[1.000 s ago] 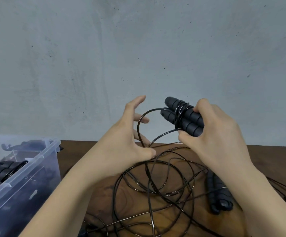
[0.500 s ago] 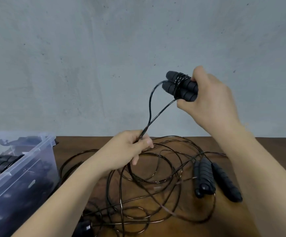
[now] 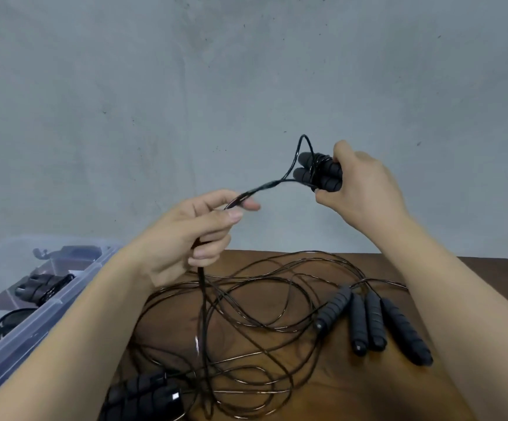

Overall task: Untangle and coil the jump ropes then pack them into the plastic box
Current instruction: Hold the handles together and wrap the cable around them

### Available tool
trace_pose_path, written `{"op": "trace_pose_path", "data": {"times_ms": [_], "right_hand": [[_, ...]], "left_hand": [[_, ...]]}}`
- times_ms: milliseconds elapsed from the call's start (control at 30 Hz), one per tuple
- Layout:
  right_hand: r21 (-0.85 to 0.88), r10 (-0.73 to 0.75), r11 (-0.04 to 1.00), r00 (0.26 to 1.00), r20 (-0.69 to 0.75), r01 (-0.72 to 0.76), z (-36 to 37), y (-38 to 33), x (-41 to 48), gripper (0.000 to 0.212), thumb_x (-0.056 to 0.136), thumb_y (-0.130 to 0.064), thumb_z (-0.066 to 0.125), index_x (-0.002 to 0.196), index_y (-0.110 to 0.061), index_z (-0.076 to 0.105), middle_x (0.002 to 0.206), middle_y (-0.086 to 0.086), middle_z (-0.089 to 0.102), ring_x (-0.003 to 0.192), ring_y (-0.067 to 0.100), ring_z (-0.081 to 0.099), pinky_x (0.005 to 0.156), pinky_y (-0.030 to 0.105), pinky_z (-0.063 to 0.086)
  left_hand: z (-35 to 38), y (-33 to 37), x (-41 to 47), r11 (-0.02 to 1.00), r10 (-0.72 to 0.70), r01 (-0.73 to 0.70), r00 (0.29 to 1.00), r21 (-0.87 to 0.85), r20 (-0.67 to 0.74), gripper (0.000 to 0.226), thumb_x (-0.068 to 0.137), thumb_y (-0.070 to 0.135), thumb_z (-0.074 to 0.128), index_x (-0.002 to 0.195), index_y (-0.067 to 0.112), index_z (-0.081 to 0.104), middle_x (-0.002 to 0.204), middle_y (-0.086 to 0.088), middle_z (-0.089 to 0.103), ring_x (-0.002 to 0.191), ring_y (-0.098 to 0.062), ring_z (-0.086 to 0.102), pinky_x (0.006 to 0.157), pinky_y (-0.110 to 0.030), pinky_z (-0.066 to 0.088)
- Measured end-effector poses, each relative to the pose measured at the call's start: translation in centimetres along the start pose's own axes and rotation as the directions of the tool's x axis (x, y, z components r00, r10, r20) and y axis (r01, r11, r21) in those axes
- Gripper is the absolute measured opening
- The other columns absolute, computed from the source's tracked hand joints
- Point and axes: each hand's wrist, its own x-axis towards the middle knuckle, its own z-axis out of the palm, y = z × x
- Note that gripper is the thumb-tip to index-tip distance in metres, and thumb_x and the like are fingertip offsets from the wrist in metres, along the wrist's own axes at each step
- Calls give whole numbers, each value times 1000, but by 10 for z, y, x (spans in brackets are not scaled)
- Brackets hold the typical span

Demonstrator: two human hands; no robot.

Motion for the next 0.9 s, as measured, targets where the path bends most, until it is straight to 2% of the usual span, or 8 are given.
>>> {"op": "trace_pose_path", "data": {"times_ms": [100, 267, 400, 500, 600, 667, 800, 900], "right_hand": [[-3, -17, 1000, 999, 29, 18, 9, -6, -5, 53, 80, -32, 78, 97, -25, 29, 87, 10, 53, 68, 41, 54, 57, 41, 47], [-14, -45, 999, 996, 80, 46, 19, -18, -14, 55, 79, -32, 78, 99, -27, 27, 86, 8, 51, 65, 39, 54, 58, 41, 49], [-6, -69, 998, 993, 98, 70, 21, -28, -20, 56, 79, -31, 77, 99, -28, 25, 85, 8, 49, 65, 40, 53, 57, 40, 49], [-1, -70, 998, 994, 87, 71, 16, -32, -21, 57, 79, -31, 77, 98, -29, 23, 86, 7, 49, 66, 41, 54, 59, 42, 52], [-4, -90, 996, 994, 57, 90, 7, -34, -17, 58, 80, -32, 77, 99, -30, 22, 87, 8, 50, 67, 41, 54, 59, 42, 52], [-9, -104, 994, 994, 40, 105, 1, -34, -14, 58, 80, -32, 78, 100, -29, 23, 87, 8, 50, 66, 41, 54, 58, 41, 50], [-23, -110, 994, 994, 28, 111, -5, -32, -14, 57, 80, -30, 77, 98, -28, 23, 84, 7, 48, 63, 39, 52, 54, 38, 43], [5, -93, 996, 992, 84, 93, -6, -28, -17, 54, 79, -32, 78, 97, -26, 27, 83, 5, 51, 68, 39, 54, 55, 38, 45]], "left_hand": [[2, 5, 4, 999, 15, -13, 998, 50, -57, 30, 107, 21, 58, 134, 18, 68, 71, -3, 14, 50, -13, 16, 45, -25, 14], [9, 10, 21, 994, 100, -104, 983, -17, -155, 25, 111, 27, 49, 127, 18, 67, 70, 1, 18, 54, -12, 13, 46, -24, 12], [17, 27, 34, 981, 193, -187, 947, 50, -256, 24, 111, 27, 51, 121, 13, 69, 68, 3, 26, 56, -13, 20, 47, -24, 16], [19, 44, 43, 962, 131, -198, 939, -188, -318, 22, 110, 26, 53, 119, 12, 68, 66, 6, 27, 50, -7, 24, 41, -18, 18], [21, 55, 48, 786, -64, -67, 980, -615, -189, 23, 110, 28, 53, 126, 16, 65, 67, 7, 26, 46, -4, 26, 37, -15, 17], [21, 58, 49, 722, -101, -15, 987, -691, -127, 24, 109, 28, 53, 128, 19, 64, 68, 7, 26, 45, -4, 26, 37, -15, 15], [19, 58, 52, 879, -83, -15, 979, -476, -185, 26, 109, 33, 54, 129, 22, 67, 68, 8, 25, 47, -5, 21, 37, -16, 13], [5, 54, 54, 990, 24, -71, 939, -124, -343, 29, 110, 35, 55, 128, 17, 69, 68, 8, 28, 52, -7, 21, 39, -18, 17]]}}
